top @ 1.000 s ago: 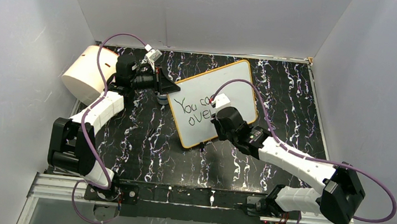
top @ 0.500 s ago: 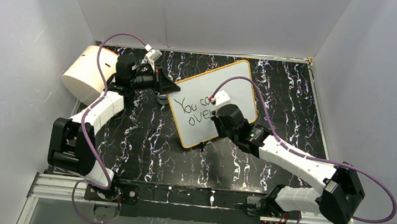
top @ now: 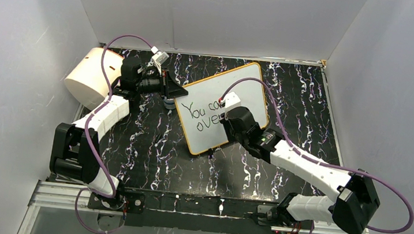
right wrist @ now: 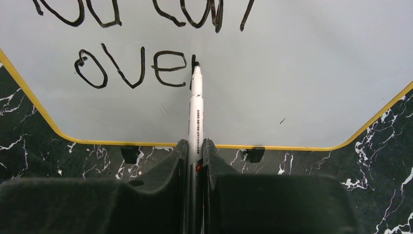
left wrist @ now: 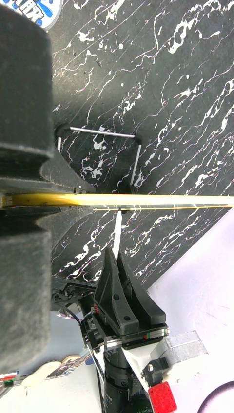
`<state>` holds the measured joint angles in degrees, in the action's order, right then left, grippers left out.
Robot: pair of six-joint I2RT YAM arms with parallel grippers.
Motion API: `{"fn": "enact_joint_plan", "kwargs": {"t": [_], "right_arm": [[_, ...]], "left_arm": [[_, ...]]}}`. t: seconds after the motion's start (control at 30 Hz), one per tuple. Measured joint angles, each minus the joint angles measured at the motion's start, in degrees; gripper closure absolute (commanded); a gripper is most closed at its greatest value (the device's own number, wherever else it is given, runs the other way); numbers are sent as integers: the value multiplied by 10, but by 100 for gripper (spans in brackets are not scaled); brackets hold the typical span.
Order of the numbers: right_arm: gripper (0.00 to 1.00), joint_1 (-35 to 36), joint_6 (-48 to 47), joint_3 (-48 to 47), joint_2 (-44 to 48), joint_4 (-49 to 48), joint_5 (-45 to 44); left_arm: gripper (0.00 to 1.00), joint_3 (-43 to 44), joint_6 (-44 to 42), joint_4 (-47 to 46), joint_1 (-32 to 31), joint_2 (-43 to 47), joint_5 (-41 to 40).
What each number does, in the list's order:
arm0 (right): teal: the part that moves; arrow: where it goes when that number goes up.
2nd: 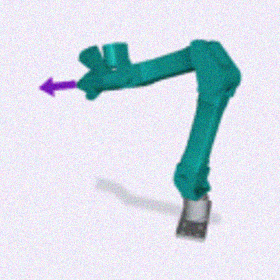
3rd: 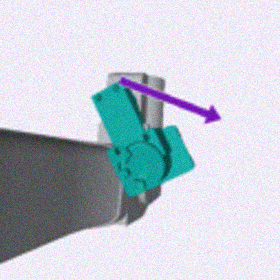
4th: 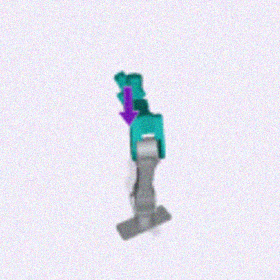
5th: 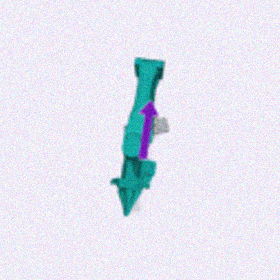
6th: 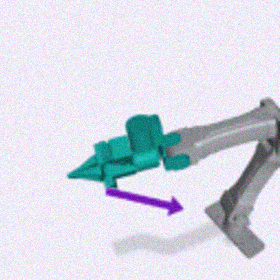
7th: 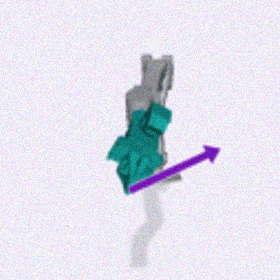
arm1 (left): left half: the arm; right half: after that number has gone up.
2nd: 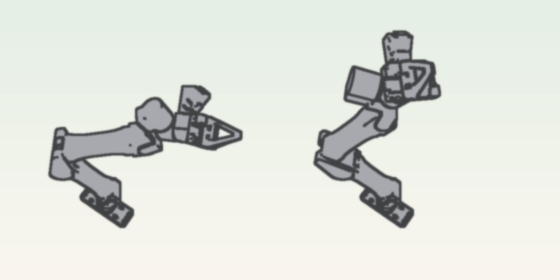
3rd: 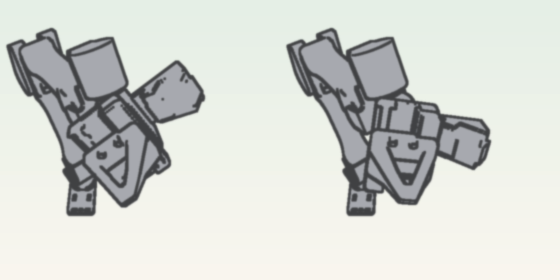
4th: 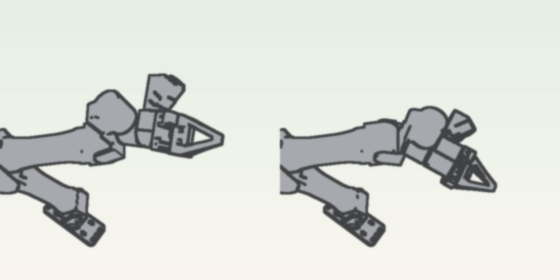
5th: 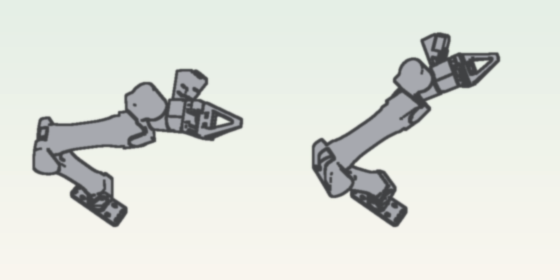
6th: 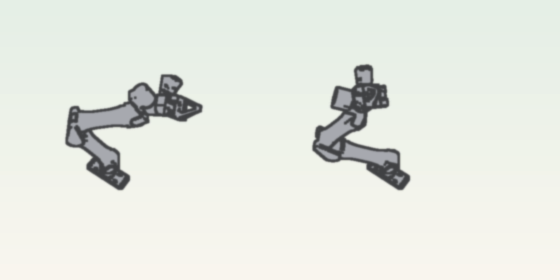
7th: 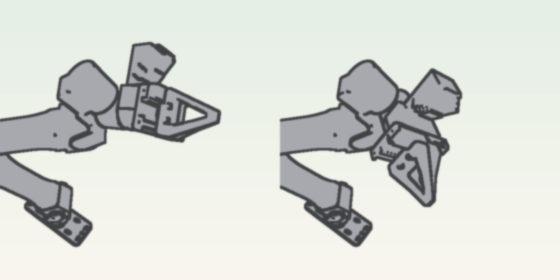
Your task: Write a sentence on the whiteboard
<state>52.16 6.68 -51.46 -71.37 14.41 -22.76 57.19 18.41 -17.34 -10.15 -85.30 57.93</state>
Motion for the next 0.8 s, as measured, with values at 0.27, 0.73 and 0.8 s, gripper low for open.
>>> {"fn": "enact_joint_plan", "kwargs": {"t": [0.27, 0.73, 0.8], "right_arm": [[100, -3, -6, -6, -3, -10, 0], [100, -17, 0, -6, -2, -9, 2], [100, -19, 2, -6, -2, -9, 2]], "left_arm": [[100, 0, 0, 0, 0, 0, 0], [100, 0, 0, 0, 0, 0, -1], [100, 0, 0, 0, 0, 0, -1]]}}
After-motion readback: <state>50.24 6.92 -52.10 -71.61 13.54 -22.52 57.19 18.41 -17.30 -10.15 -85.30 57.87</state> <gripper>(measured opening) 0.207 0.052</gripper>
